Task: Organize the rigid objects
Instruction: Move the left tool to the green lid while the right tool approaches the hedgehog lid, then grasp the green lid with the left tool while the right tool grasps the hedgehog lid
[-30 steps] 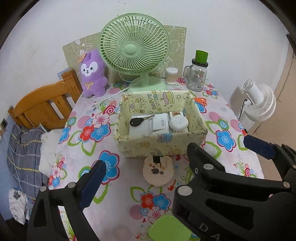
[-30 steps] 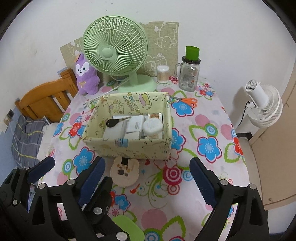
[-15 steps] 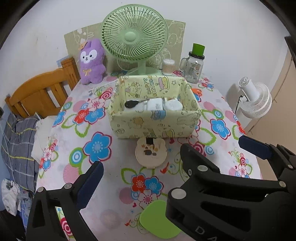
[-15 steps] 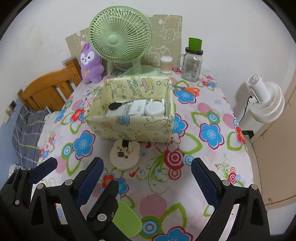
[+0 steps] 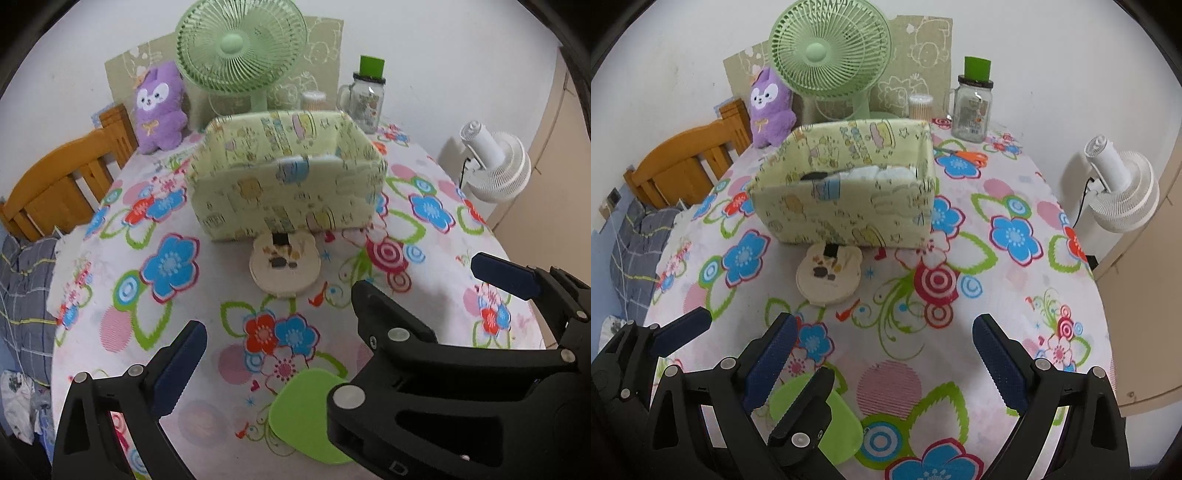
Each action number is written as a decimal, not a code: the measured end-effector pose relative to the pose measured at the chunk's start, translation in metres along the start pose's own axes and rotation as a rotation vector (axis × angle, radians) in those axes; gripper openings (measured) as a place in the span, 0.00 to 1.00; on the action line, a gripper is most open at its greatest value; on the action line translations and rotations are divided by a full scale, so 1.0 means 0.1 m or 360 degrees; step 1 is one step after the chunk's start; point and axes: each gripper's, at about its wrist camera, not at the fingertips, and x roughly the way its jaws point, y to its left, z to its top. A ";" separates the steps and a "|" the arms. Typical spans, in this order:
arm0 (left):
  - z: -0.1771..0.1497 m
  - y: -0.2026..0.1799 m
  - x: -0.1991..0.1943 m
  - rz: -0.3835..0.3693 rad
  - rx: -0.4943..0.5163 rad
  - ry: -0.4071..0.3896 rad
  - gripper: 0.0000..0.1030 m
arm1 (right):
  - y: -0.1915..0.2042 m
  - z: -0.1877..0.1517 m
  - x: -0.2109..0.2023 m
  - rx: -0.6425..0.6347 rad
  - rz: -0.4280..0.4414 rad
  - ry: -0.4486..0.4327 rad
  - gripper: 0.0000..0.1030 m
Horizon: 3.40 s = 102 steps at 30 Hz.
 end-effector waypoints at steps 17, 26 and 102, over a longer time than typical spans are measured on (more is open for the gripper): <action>-0.49 -0.17 0.30 -0.0086 0.0142 0.0040 0.99 | -0.12 -0.55 0.26 0.0049 -0.0047 0.0072 0.94; -0.66 -0.24 0.41 -0.0148 0.0263 0.0076 0.99 | -0.16 -0.79 0.34 0.0104 -0.0096 0.0137 0.94; 0.20 0.94 1.07 0.0099 -0.0109 0.0120 0.93 | 0.64 0.35 1.44 -0.0096 -0.0030 0.0114 0.78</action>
